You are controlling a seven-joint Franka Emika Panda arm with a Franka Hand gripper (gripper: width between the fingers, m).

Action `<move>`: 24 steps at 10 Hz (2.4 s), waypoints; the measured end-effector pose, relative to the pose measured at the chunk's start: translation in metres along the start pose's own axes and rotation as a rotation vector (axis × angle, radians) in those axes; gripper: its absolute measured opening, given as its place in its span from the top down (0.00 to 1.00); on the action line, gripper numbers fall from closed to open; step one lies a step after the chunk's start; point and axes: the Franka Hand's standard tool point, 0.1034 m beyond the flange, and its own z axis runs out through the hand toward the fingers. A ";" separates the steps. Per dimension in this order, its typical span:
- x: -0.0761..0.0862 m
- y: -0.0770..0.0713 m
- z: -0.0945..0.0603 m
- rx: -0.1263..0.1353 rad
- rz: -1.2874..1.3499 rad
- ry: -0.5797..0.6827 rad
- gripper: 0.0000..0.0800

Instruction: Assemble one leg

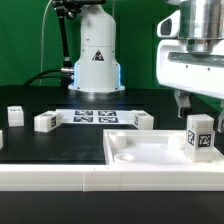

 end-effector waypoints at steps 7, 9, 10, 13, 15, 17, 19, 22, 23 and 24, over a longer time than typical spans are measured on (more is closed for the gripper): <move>-0.005 -0.003 -0.001 0.001 -0.646 0.008 0.19; -0.002 -0.002 0.000 -0.003 -0.793 0.010 0.19; -0.001 -0.001 0.001 -0.004 -0.845 0.011 0.19; 0.004 0.002 0.004 0.002 -1.019 0.023 0.19; 0.004 0.001 0.004 0.002 -1.018 0.023 0.25; 0.004 0.001 0.004 0.002 -1.018 0.023 0.47; 0.004 0.001 0.004 0.003 -0.987 0.022 0.64; 0.002 0.001 0.005 0.008 -0.821 0.018 0.64; 0.001 0.001 0.005 0.013 -0.708 0.014 0.64; 0.001 0.002 0.005 0.016 -0.606 0.010 0.64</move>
Offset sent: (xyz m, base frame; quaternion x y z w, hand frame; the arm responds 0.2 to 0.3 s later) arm 0.0013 0.0055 0.0018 -0.0136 0.0119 -0.2655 0.9639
